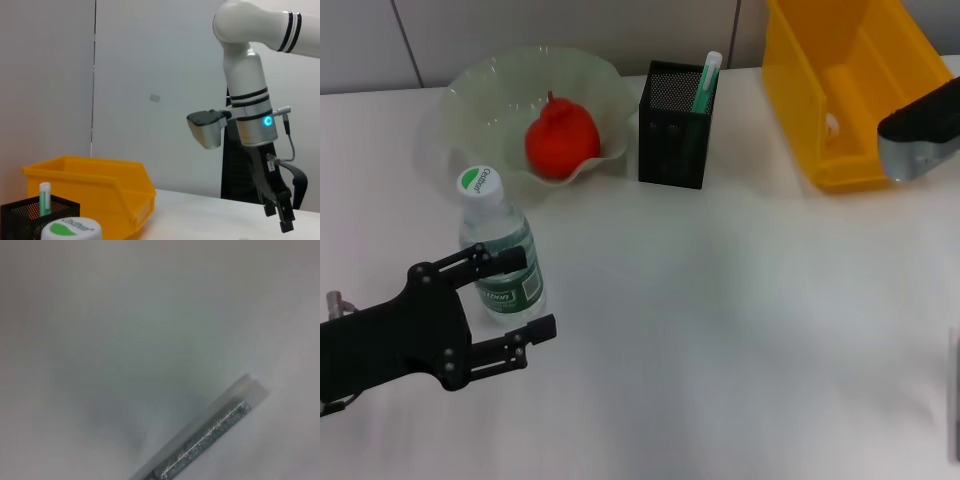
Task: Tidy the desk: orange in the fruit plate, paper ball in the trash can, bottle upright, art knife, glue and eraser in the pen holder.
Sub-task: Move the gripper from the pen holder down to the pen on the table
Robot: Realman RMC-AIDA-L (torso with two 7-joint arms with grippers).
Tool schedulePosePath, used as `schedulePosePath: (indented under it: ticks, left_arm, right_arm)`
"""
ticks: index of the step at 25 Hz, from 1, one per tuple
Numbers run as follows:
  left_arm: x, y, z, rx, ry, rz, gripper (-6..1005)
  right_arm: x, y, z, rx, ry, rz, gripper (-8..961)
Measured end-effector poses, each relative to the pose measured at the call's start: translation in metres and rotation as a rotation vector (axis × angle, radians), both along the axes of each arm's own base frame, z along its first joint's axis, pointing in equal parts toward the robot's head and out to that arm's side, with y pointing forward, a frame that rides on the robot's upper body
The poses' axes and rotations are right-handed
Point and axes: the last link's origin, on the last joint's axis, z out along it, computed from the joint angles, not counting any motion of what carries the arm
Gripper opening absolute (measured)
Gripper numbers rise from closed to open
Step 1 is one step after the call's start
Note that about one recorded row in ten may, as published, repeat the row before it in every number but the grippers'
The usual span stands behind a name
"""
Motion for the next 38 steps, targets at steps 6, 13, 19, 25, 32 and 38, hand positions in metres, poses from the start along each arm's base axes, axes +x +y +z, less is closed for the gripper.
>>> schedulePosePath:
  ticks: [6, 13, 19, 25, 32, 38]
  left_arm:
    - [-0.001, -0.002, 0.0, -0.001, -0.003, 0.008, 785]
    - [-0.005, -0.004, 0.002, 0.007, -0.015, 0.034, 785]
    - [-0.005, -0.004, 0.002, 0.002, -0.019, 0.041, 785]
    - [-0.004, -0.003, 0.002, 0.004, -0.027, 0.045, 785]
    - [-0.003, -0.002, 0.003, 0.0, -0.031, 0.047, 785]
    - [-0.002, -0.001, 0.003, -0.001, -0.031, 0.047, 785]
  right_arm:
    - [0.009, -0.002, -0.003, -0.013, -0.027, -0.002, 700]
    - [0.019, -0.002, -0.005, -0.008, -0.039, 0.002, 700]
    - [0.025, 0.0, -0.009, -0.003, -0.049, 0.022, 699]
    - [0.026, 0.003, -0.013, 0.007, -0.045, 0.044, 699]
    - [0.027, 0.001, -0.02, -0.011, -0.074, 0.06, 698]
    - [0.024, 0.003, -0.025, -0.015, -0.072, 0.074, 697]
